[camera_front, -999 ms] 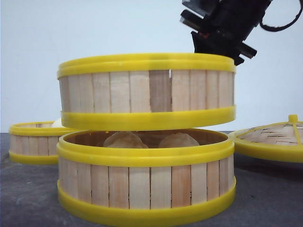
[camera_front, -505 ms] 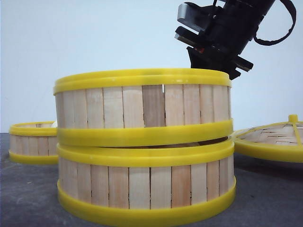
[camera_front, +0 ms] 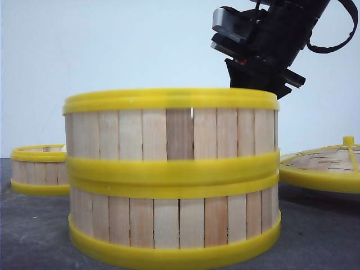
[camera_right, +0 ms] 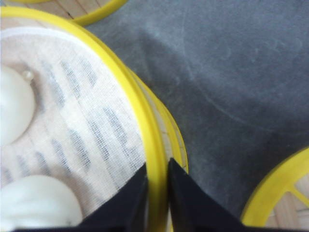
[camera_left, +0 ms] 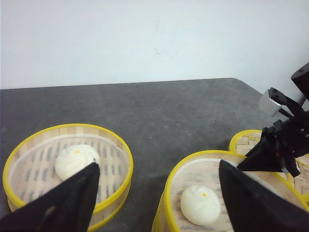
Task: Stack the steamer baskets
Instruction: 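Lower the held basket onto the nearest basket with the right gripper, then open the right gripper and withdraw it upward, then reach the left gripper to the rim of the remaining bun basket and grasp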
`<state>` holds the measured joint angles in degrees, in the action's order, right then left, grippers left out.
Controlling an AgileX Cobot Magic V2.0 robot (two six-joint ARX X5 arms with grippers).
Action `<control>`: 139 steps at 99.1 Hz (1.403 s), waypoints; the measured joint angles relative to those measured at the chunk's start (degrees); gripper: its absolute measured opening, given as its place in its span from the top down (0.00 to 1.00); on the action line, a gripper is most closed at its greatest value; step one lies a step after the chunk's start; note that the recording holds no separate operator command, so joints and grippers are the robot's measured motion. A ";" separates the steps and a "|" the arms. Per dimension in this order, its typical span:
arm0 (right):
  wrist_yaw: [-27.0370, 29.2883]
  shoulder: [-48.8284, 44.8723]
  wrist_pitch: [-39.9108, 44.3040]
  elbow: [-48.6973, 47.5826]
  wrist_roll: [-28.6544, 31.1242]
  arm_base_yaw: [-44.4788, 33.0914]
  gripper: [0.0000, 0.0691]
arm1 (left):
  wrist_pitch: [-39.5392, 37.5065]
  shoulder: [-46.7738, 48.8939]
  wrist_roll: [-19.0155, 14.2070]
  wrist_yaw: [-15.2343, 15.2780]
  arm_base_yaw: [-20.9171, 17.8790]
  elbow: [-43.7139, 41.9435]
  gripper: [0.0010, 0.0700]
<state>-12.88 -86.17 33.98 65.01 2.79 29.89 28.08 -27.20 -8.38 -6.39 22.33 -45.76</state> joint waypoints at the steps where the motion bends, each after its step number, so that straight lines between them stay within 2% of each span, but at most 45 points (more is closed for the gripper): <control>1: -0.13 0.00 0.09 0.00 0.00 0.00 0.90 | 0.00 0.00 0.00 0.00 0.00 0.00 0.32; 4: -0.39 0.00 0.35 0.00 -0.02 0.00 0.83 | 0.00 0.00 0.00 0.00 0.00 0.00 0.32; 15: 0.22 0.00 0.07 0.00 0.00 0.00 0.47 | 0.00 0.00 0.00 0.00 0.00 0.00 0.32; 20: 1.20 0.02 -0.33 0.00 0.02 0.00 0.38 | 0.00 0.00 0.02 0.02 -0.02 0.00 0.32; 27: 2.32 0.13 -0.48 0.00 0.00 0.00 0.33 | 0.00 0.00 0.11 0.02 -0.02 0.00 0.32; 45: 2.43 3.45 -0.52 0.79 0.00 0.00 0.30 | 0.00 -0.11 0.39 0.79 -0.02 0.00 0.32; 70: 2.49 17.49 -0.39 2.82 0.04 0.00 0.30 | 1.01 -4.63 0.85 9.11 -0.15 0.00 0.32; 83: 2.62 26.16 1.38 2.84 0.44 0.00 0.30 | 0.50 -9.09 2.40 10.60 -1.42 0.00 0.32; 99: 2.64 35.89 5.81 2.89 0.70 0.63 0.30 | -3.80 -15.91 3.67 10.75 -5.31 0.00 0.32; 113: 2.73 41.70 9.25 2.89 1.60 1.27 0.30 | -8.66 -21.46 4.02 10.75 -10.49 -0.02 0.32; 127: 2.82 45.38 10.43 2.89 2.25 1.44 0.30 | -8.79 -28.33 4.15 10.75 -15.26 -2.27 0.32; 139: 2.73 47.17 10.54 2.89 3.10 1.51 0.30 | -8.94 -34.73 4.13 10.69 -17.73 -6.25 0.32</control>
<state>-10.15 -39.00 44.51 67.90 5.89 31.40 19.14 -61.93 -4.25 4.29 4.60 -52.01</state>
